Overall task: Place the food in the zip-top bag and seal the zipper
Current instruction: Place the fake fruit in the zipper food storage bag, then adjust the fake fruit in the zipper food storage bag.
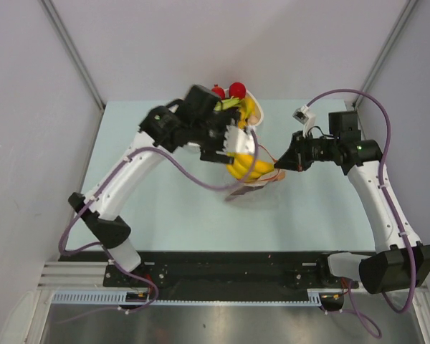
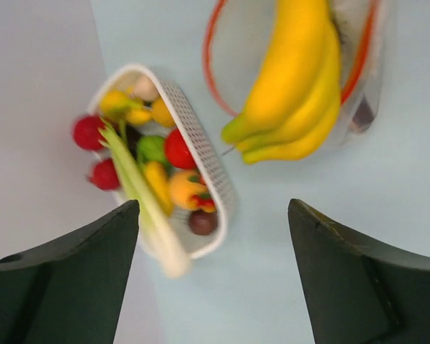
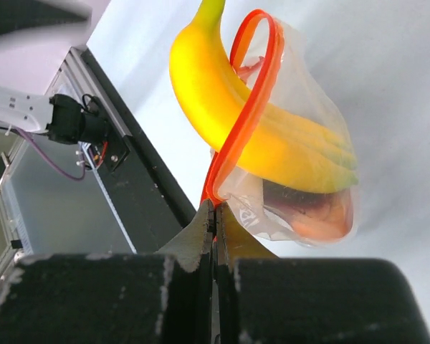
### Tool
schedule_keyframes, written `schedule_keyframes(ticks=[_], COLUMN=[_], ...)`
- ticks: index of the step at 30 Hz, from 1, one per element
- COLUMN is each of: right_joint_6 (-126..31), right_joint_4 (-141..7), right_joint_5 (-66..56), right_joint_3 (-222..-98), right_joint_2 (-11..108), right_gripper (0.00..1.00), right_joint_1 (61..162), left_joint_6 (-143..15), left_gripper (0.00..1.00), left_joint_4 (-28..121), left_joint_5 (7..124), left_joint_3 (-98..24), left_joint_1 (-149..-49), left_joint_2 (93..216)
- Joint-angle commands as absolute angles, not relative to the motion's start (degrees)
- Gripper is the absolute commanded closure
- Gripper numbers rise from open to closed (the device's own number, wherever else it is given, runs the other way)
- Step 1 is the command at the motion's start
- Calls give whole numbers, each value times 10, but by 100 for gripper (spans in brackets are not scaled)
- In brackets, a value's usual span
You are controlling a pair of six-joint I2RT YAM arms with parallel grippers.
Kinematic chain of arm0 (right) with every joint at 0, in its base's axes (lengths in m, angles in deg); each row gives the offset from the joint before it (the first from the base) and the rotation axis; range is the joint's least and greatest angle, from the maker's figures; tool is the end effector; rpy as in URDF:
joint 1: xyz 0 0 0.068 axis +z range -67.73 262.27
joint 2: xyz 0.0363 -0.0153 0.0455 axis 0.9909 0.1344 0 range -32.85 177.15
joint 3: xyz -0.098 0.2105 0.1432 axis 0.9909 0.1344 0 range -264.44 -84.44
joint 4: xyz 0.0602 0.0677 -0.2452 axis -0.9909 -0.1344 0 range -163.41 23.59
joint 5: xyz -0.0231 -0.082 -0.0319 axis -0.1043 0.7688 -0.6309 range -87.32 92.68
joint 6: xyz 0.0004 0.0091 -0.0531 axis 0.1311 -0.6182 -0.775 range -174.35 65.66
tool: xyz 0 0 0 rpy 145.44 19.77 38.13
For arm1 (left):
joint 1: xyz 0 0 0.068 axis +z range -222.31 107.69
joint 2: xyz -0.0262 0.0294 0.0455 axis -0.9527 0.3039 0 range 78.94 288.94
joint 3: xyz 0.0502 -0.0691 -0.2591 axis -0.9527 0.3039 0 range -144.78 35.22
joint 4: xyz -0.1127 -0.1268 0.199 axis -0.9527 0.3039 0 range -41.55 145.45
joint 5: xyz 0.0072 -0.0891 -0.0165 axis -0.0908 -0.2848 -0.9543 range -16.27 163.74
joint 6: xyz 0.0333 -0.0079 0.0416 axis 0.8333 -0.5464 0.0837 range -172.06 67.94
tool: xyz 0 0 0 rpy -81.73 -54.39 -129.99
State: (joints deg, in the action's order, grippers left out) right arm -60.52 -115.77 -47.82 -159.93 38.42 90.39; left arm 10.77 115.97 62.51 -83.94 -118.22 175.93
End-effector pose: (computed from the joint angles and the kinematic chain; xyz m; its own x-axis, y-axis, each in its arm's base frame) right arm 0.2371 0.0614 0.3728 -0.6301 -0.1590 -0.7601 -0.7005 0.5388 0.4680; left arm 0.2266 -0.2439 0.4461 0.4855 0.7531 -0.4440 0.8055 -0.1879 0.5620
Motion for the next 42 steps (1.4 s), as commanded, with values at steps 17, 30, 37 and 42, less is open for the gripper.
schedule_keyframes(ticks=[17, 30, 37, 42], right_joint_6=[-607, -603, -598, -586], right_joint_4=[-1152, -1151, -1150, -1136], right_joint_5=[-509, -506, -507, -516], right_joint_3=[-1629, -1631, -1631, -1631], right_joint_2=[387, 395, 394, 397], right_gripper=[100, 100, 100, 100], right_joint_1=[911, 926, 924, 921], left_joint_6=[-746, -912, -896, -843], left_gripper=[11, 33, 66, 93], left_joint_4=[487, 206, 231, 301], left_joint_5=[177, 113, 98, 96], left_joint_3=[-287, -292, -303, -328], left_joint_1=[-951, -967, -977, -989], left_joint_2=[1616, 1693, 1667, 1653])
